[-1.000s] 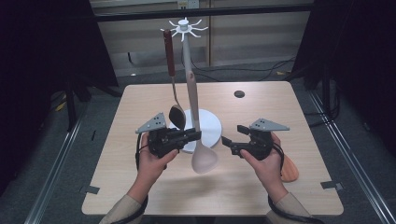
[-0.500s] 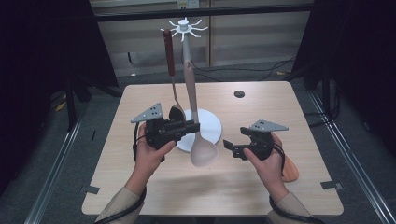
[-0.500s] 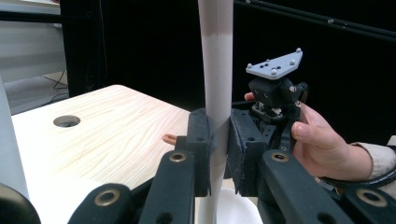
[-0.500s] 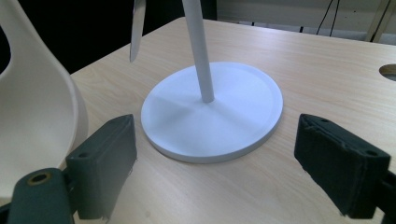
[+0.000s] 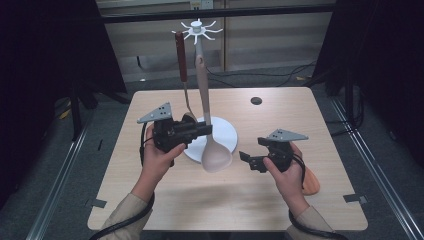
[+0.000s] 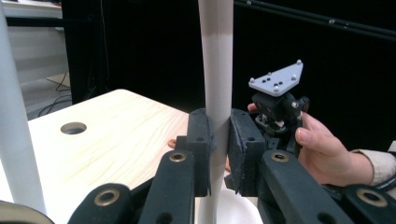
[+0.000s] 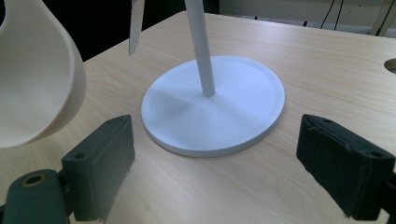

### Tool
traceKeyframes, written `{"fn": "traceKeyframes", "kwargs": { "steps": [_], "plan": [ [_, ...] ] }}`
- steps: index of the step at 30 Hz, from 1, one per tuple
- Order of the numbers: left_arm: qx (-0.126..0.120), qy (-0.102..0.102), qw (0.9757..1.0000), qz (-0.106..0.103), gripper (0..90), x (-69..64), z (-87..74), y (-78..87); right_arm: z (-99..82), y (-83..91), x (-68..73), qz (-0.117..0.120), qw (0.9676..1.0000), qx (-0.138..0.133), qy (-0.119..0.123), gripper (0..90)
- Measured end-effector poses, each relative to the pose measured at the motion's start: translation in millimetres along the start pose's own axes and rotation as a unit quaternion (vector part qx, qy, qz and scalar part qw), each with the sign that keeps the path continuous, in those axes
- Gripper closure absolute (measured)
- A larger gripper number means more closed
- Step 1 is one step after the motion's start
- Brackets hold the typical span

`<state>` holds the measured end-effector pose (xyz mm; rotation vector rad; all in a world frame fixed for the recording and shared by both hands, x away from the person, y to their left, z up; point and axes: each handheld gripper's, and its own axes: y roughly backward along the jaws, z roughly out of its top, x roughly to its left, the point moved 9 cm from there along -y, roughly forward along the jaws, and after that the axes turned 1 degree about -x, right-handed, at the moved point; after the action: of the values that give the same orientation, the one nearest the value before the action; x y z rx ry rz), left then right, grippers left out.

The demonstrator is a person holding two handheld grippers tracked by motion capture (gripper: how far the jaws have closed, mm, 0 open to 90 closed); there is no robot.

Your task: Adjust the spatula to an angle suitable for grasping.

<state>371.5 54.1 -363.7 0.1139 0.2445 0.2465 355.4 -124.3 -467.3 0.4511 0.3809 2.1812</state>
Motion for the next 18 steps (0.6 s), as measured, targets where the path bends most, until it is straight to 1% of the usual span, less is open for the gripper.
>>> {"fn": "traceKeyframes", "kwargs": {
  "steps": [2,3,4,7,12,13,14,15,16,17,18],
  "plan": [
    [-0.002,0.001,1.0,0.0,79.8,0.4,2.5,0.1,-0.2,-0.2,0.2,0.001,1.0,0.001,0.0,11.2],
    [-0.001,-0.002,1.0,-0.001,79.8,0.5,3.7,0.7,-0.3,-0.2,0.3,0.001,1.0,0.001,0.0,11.2],
    [0.003,-0.007,1.0,0.002,79.7,1.7,4.5,1.8,-0.5,-0.2,0.2,0.001,1.0,0.002,-0.001,11.2],
    [-0.005,-0.003,1.0,-0.002,79.8,2.5,9.3,1.6,-0.9,-0.3,0.1,0.002,1.0,0.004,0.0,11.2],
    [-0.006,-0.001,1.0,-0.002,79.7,6.1,15.0,1.0,-1.2,-0.7,1.7,0.005,1.0,0.005,-0.001,11.2],
    [-0.004,-0.001,1.0,0.002,79.8,7.1,16.0,0.9,-1.2,-0.7,1.7,0.005,1.0,0.005,-0.001,11.2],
    [-0.003,-0.003,1.0,0.0,79.7,7.6,17.2,0.6,-1.1,-0.5,1.7,0.005,1.0,0.005,-0.002,11.2],
    [-0.006,0.001,1.0,0.001,79.8,7.8,18.7,0.0,-1.0,-0.6,1.7,0.006,1.0,0.005,-0.002,11.2],
    [-0.005,-0.001,1.0,-0.005,79.8,8.1,19.9,-0.3,-0.8,-0.6,1.6,0.006,1.0,0.004,-0.001,11.2],
    [-0.007,0.0,1.0,-0.001,79.8,8.7,21.3,-0.9,-0.7,-0.6,1.6,0.006,1.0,0.004,-0.001,11.2],
    [-0.009,0.002,1.0,-0.003,79.8,9.0,22.5,-1.5,-0.7,-0.6,1.7,0.007,1.0,0.004,-0.002,11.2]
  ]
}}
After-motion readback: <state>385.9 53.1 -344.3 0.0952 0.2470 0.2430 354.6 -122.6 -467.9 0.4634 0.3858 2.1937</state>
